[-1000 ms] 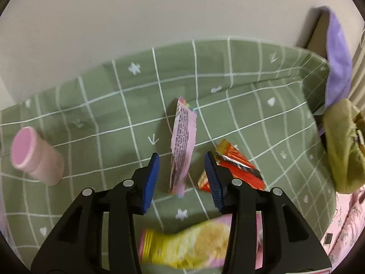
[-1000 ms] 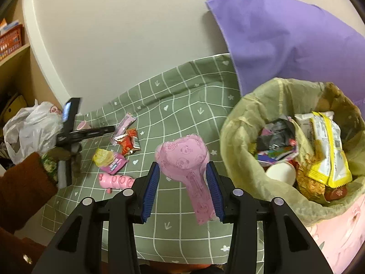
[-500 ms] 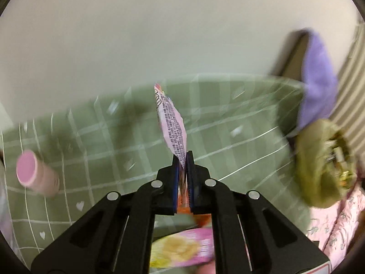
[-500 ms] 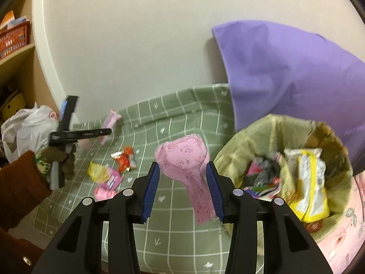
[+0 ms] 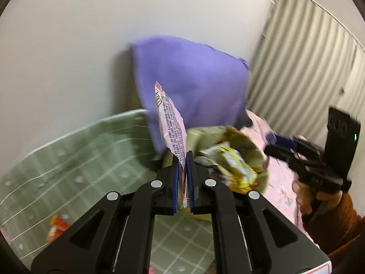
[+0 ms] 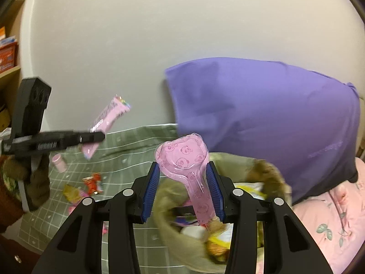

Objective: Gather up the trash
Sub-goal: 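Carry the pink toy and pink wrapper over the yellow trash bag, then open both tools to drop the toy and wrapper into the trash bag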

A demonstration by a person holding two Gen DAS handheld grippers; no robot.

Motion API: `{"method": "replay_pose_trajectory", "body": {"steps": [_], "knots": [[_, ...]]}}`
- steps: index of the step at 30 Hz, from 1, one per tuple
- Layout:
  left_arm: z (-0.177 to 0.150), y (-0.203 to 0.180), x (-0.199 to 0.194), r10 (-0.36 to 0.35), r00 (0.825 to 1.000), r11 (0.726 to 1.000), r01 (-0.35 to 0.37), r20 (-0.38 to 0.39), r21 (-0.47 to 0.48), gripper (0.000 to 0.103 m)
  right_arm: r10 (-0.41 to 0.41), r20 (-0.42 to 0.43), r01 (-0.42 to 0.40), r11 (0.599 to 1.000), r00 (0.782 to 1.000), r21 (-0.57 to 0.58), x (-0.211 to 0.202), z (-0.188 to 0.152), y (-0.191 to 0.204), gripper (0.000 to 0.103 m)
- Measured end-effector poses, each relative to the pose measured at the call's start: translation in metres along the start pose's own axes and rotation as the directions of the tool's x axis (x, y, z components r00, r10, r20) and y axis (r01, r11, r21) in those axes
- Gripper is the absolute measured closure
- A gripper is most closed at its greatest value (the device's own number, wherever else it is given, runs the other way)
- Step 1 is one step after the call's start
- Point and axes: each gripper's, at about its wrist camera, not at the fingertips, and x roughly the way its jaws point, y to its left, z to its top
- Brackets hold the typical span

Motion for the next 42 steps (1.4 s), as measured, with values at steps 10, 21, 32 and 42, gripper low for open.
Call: {"method": "replay_pose_trajectory", "body": {"steps": [10, 21, 32, 42], "knots": [[-0.006, -0.05, 0.083, -0.123, 0.983, 0.992, 0.126, -0.139, 0.012, 0.097, -0.038, -0.062, 0.042, 0.998, 0.997, 0.055, 0.014, -0.014, -0.055, 0.063], [-0.027, -0.05, 0.137, -0.186, 0.954, 0.982, 0.176, -0.237, -0.062, 0.097, -0.023, -0.131, 0.03, 0.998, 0.991, 0.049, 0.057, -0.028, -0.078, 0.063], [-0.028, -0.046, 0.117, -0.135, 0.969, 0.99, 0.122, -0.208, -0.074, 0.062, -0.105, -0.17, 0.109, 0.994, 0.98, 0.013, 0.068, -0.042, -0.078, 0.062], [-0.052, 0.01, 0.046, 0.111, 0.988, 0.974, -0.13, -0.11, -0.183, 0.057, -0.124, -0.12, 0.123, 0.992, 0.985, -0.019, 0.063, -0.031, -0.056, 0.045]]}}
